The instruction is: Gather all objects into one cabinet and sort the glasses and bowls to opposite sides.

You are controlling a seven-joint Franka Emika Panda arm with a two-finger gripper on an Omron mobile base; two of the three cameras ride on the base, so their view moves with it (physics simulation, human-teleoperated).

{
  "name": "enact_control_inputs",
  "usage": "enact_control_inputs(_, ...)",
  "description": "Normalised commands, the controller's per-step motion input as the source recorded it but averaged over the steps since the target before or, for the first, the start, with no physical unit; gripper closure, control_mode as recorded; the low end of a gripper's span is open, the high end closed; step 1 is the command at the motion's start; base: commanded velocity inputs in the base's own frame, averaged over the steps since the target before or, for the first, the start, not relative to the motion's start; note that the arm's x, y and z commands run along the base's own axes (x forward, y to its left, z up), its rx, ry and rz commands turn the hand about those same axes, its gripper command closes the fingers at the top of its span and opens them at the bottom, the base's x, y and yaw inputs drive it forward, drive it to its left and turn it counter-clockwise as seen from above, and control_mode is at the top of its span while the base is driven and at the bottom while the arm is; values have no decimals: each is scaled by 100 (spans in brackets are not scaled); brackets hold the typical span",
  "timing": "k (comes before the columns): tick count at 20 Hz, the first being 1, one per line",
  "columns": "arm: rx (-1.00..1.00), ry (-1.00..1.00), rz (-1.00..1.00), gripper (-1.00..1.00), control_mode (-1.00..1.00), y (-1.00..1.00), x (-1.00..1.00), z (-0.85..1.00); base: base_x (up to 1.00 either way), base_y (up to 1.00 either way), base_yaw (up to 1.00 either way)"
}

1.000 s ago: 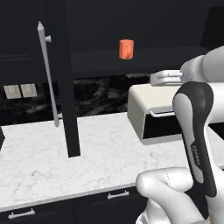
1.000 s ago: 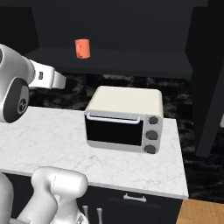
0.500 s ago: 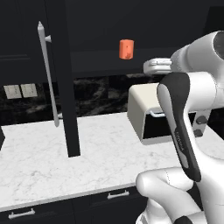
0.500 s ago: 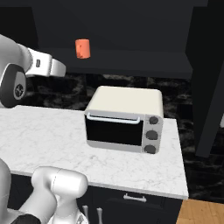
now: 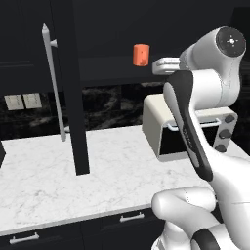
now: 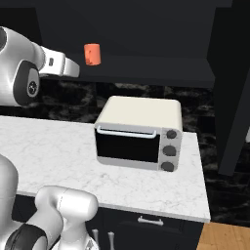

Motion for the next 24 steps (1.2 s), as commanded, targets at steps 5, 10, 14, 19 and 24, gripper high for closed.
enact_control_inputs(5,0,-5,0,-100,-100,0,37,0,0,0,0)
enact_control_inputs(10,0,-21,0,-100,-100,0,13,0,0,0,0)
enact_control_inputs(14,0,-13,0,-100,-100,4,37,-8,0,0,0)
enact_control_inputs(19,0,0,0,-100,-100,5,65,-2,0,0,0)
enact_control_inputs(24,0,0,0,-100,-100,0,41,0,0,0,0)
